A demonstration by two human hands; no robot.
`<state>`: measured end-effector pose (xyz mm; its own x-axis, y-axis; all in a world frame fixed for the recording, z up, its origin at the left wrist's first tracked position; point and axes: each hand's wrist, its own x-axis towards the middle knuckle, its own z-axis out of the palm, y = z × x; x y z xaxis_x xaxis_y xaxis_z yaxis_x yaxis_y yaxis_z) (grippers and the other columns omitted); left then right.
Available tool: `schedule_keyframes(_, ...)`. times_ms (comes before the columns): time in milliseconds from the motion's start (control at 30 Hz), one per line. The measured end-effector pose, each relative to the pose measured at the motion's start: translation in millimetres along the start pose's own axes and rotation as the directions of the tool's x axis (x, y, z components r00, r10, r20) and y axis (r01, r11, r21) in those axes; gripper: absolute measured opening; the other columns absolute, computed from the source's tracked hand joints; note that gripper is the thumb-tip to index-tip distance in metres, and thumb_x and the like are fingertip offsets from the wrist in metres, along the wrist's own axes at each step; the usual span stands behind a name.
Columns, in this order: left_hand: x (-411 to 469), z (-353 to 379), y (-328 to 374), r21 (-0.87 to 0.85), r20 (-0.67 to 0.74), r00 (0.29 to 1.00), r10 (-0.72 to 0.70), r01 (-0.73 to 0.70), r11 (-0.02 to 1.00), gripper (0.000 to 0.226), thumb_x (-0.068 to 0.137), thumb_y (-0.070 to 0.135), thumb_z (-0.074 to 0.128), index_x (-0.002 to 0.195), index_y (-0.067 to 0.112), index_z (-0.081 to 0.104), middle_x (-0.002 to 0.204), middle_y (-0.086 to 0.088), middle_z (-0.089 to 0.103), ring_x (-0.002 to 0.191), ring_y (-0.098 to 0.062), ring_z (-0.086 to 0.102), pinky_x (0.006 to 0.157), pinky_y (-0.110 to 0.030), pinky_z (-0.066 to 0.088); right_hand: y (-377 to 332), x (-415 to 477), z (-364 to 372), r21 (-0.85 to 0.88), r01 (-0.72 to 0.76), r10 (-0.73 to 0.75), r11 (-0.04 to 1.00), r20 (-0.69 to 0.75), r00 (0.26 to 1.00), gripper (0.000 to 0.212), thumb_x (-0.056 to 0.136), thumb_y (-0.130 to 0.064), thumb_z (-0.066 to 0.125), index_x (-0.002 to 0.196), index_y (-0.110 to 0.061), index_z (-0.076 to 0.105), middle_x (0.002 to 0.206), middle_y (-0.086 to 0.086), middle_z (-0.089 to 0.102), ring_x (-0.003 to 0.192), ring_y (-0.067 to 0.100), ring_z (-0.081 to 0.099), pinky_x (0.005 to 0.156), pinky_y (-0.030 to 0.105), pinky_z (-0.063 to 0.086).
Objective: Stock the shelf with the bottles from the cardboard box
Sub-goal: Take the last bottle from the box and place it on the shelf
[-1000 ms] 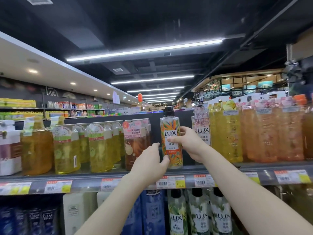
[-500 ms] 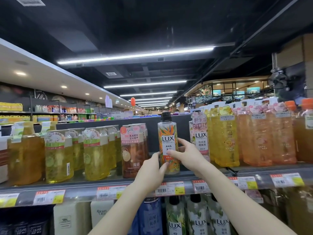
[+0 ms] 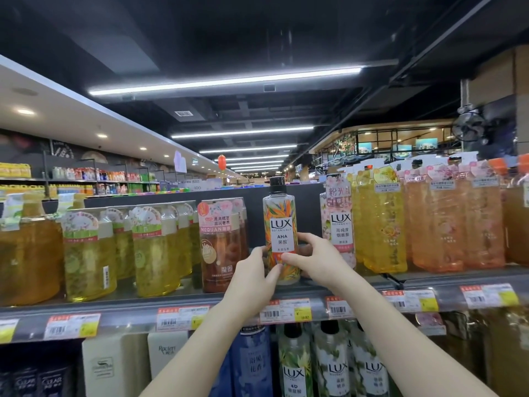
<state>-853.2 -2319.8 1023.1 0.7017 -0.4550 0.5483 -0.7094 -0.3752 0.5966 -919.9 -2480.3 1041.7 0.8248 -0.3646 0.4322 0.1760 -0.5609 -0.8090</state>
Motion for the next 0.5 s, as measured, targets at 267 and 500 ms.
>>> schedule_keyframes(267,5,4,3,-0.002,-0.01,1.0,-0.012,0.012,1.0,0.048,0.103,0.035,0.061,0.147,0.022,0.048,0.128,0.002,0.069,0.11,-0.013,0.067,0.09,-0.027,0.057,6,6,1,0.017,0.003,-0.003,1.0,0.001,1.0,0.065,0.092,-0.034,0.076,0.15,-0.032,0.047,0.124,-0.009,0.071,0.11,0.01,0.068,0.094,0.04,0.06)
schedule_keyframes(500,6,7,5,0.004,-0.023,1.0,-0.008,0.008,1.0,0.051,0.104,0.033,0.06,0.15,0.018,0.045,0.137,-0.001,0.065,0.102,-0.007,0.058,0.083,-0.02,0.047,11,9,3,0.017,0.013,-0.013,1.0,-0.014,1.0,0.066,0.092,-0.035,0.075,0.151,-0.031,0.047,0.124,-0.009,0.07,0.108,0.009,0.068,0.094,0.039,0.06)
